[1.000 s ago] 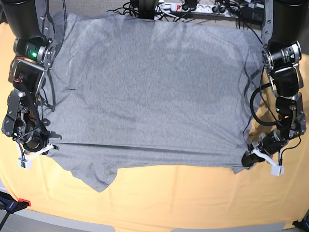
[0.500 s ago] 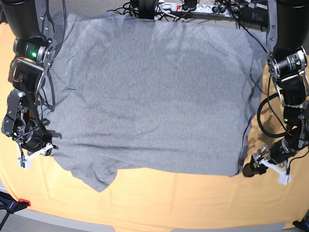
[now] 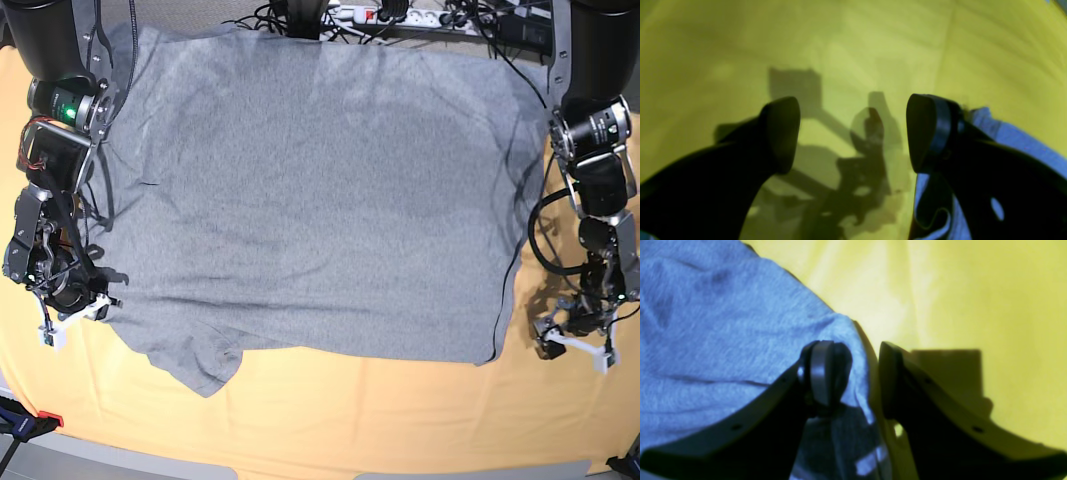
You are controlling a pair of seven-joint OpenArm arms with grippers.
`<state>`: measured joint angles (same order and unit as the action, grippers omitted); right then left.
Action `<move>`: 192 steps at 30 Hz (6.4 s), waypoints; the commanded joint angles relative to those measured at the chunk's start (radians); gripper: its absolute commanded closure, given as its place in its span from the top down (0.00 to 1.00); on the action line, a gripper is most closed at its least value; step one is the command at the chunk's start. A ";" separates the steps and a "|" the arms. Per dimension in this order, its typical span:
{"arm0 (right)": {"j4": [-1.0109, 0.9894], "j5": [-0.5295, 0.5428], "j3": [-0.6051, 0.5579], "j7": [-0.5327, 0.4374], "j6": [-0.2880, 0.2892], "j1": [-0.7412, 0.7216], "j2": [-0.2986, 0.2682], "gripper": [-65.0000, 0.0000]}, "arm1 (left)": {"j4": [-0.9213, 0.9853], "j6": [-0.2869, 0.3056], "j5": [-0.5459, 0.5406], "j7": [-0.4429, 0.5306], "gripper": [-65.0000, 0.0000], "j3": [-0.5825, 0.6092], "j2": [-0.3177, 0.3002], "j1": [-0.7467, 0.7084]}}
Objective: Layout the t-shirt on the table in an organized manner, then fold the t-shirt properly
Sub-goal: 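Drag the hem corner with the left gripper away from the right gripper, then regrasp the hem corner with the left gripper, keep right gripper holding, then drag both hem corners with both grippers toward the robot, then open both grippers, release the hem and lift away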
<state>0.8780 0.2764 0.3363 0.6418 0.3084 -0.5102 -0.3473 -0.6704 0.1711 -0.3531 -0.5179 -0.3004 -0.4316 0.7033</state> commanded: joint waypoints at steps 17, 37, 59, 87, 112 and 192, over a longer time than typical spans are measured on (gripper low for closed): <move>0.021 0.011 0.004 -0.002 0.007 -0.031 -0.018 0.38 | -0.014 0.108 0.041 0.118 0.76 0.000 0.108 -0.042; 0.021 0.034 0.004 -0.002 0.032 -0.031 -0.018 0.38 | -0.014 -0.028 0.076 0.183 0.00 0.177 0.107 -0.029; 0.021 -0.017 0.004 -0.071 -0.010 -0.085 -0.021 0.09 | -0.014 0.129 0.056 0.179 0.00 0.177 0.093 0.094; 0.019 0.032 0.004 -0.159 0.098 0.013 -0.018 0.00 | -0.014 0.130 0.045 0.169 0.00 0.177 0.077 0.072; 0.019 -0.072 0.004 -0.220 0.002 -0.134 -0.034 0.00 | -0.014 0.129 0.024 0.174 0.00 0.177 0.076 0.203; 0.457 0.507 0.122 0.326 0.357 0.203 -0.154 0.50 | -0.022 0.527 -0.835 -0.574 0.50 0.108 -0.214 0.071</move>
<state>1.3193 0.7593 0.4503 0.9966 0.6586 -0.2771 -0.4770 -0.6781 0.6907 -1.1625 -1.1103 -0.1875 -0.6308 0.7414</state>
